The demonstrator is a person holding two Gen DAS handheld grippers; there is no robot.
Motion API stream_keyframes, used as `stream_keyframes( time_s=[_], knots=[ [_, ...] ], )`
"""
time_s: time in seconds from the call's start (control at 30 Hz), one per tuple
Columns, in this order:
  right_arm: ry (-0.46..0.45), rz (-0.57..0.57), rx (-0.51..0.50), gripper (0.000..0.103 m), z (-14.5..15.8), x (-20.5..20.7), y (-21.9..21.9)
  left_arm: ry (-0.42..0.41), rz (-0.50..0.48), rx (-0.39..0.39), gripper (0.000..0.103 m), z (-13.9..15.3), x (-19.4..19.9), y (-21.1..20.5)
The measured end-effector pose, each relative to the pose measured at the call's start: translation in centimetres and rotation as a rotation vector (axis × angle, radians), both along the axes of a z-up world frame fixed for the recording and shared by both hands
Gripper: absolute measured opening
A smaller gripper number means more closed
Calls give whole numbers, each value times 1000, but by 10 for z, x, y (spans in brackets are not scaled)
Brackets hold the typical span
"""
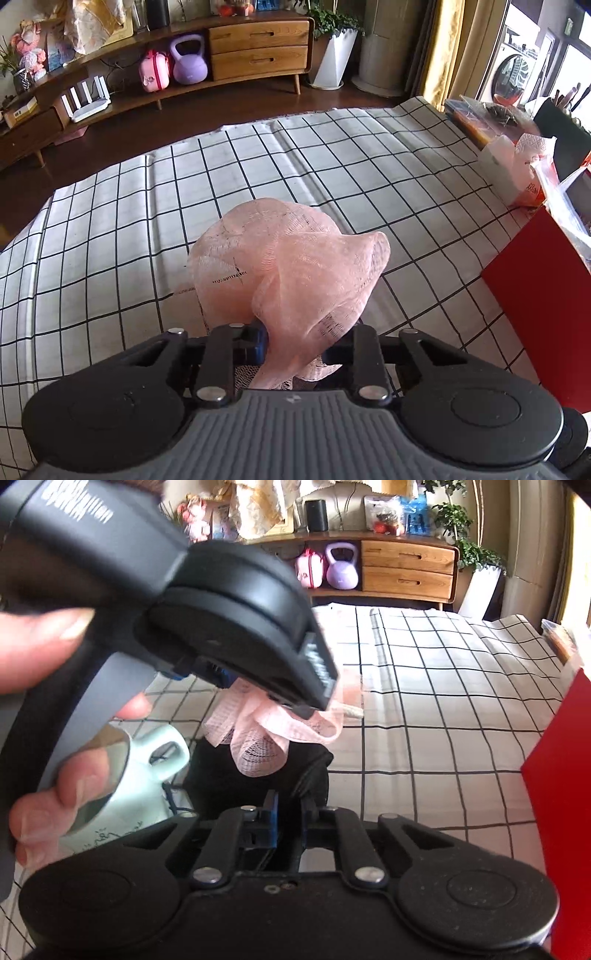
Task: Organize soft objects
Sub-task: 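Grasp the pink mesh scrunchie with the left tool while the right tool grasps the black cloth, then carry the pink scrunchie and black cloth over the red box with both tools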
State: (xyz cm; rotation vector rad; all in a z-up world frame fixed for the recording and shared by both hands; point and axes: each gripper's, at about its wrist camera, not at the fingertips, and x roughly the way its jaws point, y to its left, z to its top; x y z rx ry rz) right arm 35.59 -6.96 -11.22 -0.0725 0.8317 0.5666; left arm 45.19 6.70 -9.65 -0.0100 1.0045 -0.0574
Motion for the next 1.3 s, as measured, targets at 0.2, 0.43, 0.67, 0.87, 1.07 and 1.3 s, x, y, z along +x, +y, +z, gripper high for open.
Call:
stream_keyframes(
  time_s=[0.2,0.43,0.67,0.87,1.07,1.3],
  knots=[
    [-38,-9,35,7,17,-15,-19,-39,13,-15,19,17,-14,6],
    [-72,-17,46,7,44,-29,-47,-92,2,-38,18,45,-39,2],
    [-115,-17,90,6,80,-55,-84,-133,-36,-61,18,80,-69,-9],
    [-134,-45,113,6,105,-75,-119,-178,-60,-70,18,106,-100,-25],
    [-159,-74,138,6,131,-93,-153,-204,-94,-73,18,126,-127,-40],
    [-191,-116,139,6,159,-113,-193,-223,-142,-62,18,144,-155,-63]
  ],
)
